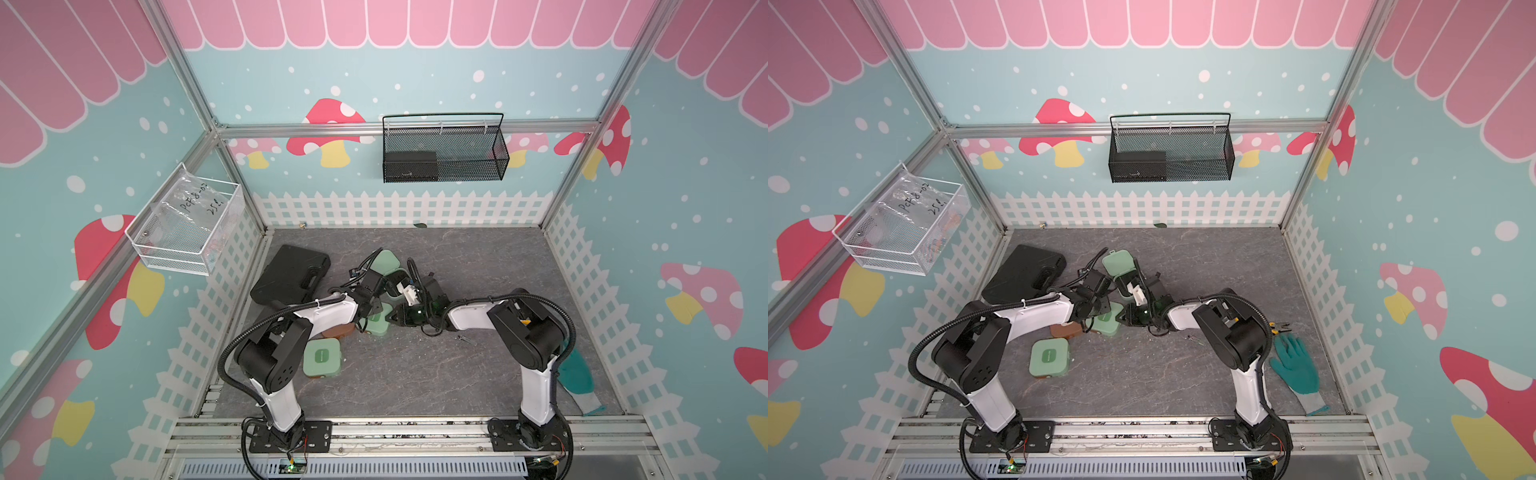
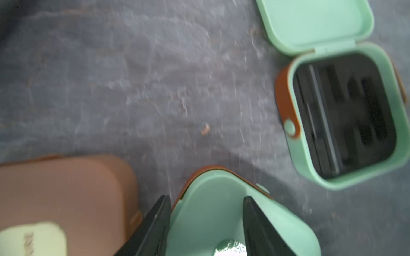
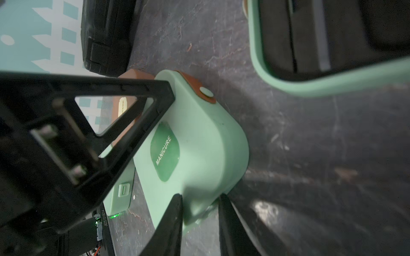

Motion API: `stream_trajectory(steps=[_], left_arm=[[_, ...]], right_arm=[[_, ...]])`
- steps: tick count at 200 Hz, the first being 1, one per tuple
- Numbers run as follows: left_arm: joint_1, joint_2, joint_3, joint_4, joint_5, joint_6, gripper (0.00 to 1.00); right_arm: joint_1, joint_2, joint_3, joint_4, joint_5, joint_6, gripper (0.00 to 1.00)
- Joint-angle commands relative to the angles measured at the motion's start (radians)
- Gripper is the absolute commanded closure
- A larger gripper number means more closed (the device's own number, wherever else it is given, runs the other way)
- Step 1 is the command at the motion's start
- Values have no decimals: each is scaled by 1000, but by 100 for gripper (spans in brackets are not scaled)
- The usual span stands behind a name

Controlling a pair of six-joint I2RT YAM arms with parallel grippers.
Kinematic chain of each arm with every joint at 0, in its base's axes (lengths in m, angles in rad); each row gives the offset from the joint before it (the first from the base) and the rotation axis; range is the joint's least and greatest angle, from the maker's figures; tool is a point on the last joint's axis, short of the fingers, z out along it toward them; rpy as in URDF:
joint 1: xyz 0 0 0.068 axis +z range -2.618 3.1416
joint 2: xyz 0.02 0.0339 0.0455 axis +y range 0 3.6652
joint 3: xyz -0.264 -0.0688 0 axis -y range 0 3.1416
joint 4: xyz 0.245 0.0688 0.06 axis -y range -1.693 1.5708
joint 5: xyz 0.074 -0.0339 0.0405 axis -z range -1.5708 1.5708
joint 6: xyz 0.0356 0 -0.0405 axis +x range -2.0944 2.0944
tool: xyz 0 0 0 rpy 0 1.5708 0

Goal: Organize nail clipper sets
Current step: Move the storage box to the center of the board.

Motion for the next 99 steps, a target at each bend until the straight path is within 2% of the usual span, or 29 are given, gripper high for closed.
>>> stream_trajectory(steps=[1, 44, 99], left_arm=[[-38, 130, -20, 3, 353, 14, 44], [20, 116, 30, -9, 309, 51, 37], [52, 18, 152, -113, 165, 105, 21]], right_arm=[[69, 145, 66, -121, 21, -109, 71], [56, 205, 249, -250, 81, -176, 68], [24, 114, 466, -499, 228, -358, 59]])
